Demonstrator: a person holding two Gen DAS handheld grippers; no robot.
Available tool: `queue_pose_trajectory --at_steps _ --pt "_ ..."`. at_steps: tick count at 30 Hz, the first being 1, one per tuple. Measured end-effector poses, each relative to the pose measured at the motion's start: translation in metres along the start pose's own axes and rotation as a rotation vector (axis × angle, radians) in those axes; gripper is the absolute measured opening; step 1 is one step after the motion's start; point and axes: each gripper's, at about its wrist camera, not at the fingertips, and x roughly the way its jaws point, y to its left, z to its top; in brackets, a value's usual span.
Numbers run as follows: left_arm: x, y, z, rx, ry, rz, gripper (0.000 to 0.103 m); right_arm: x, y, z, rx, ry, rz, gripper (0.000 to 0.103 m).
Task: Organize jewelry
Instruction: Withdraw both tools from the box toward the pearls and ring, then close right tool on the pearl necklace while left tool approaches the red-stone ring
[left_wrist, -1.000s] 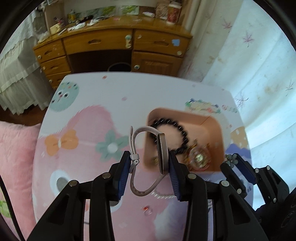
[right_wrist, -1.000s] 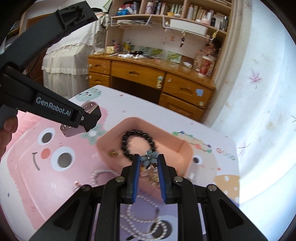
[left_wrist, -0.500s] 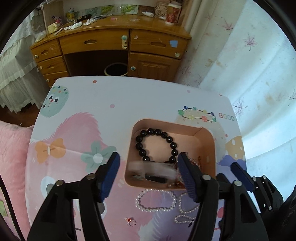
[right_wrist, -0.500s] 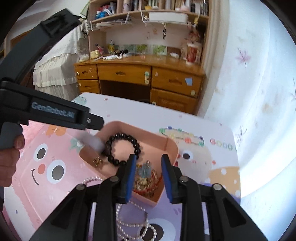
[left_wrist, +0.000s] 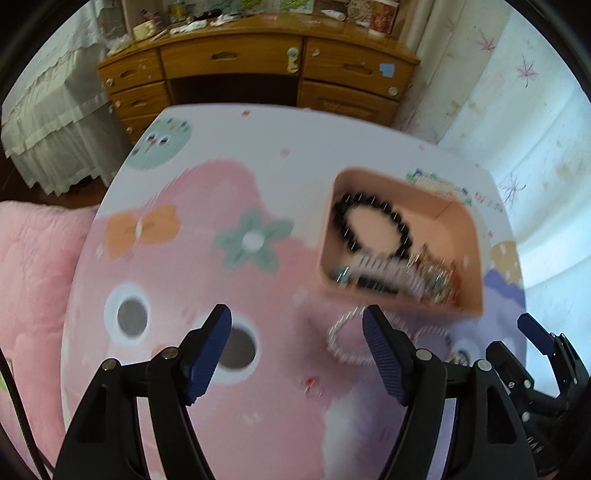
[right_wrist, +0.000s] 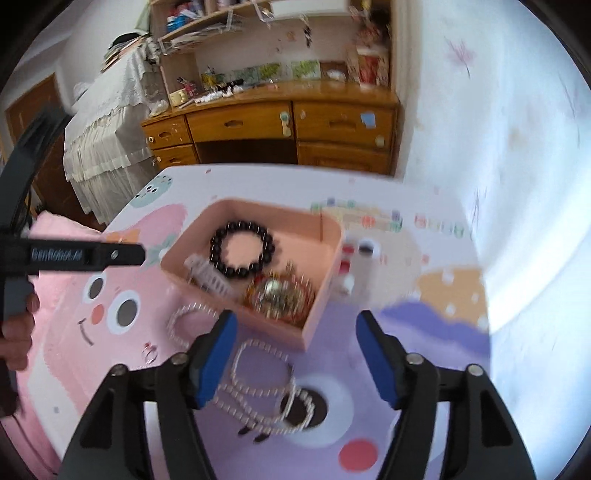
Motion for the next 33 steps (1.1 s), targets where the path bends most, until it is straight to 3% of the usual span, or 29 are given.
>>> queue_pose_trajectory --at_steps 5,11,19,20,22,25,33 --pt "0.009 0.011 -0.039 -0.031 0.041 -0.005 0.072 0.010 -0.001 -0.031 0.059 0.137 0.046 0.076" --pt "0.019 0.016 -0.083 -0.055 0.067 -0.011 0.072 0.009 0.014 -0.070 0.032 0.207 0.010 0.076" --pt "0.030 -0.001 -0.111 0.020 0.054 0.009 0.072 0.007 0.027 -0.098 0.011 0.168 -0.060 0.075" --pt "0.030 -0.002 -0.113 0.027 0.046 0.008 0.072 0.007 0.028 -0.098 -0.004 0.159 -0.078 0.072" --pt "0.028 -0.005 -0.115 0.037 0.028 0.004 0.072 0.009 0.028 -0.098 -0.016 0.157 -0.093 0.058" --pt "0.028 -0.004 -0.115 0.031 0.018 -0.005 0.072 0.010 0.025 -0.097 -0.018 0.137 -0.094 0.048" --pt "0.033 -0.005 -0.105 0.030 -0.032 -0.014 0.066 0.021 0.035 -0.087 -0.113 0.103 -0.094 0.048"
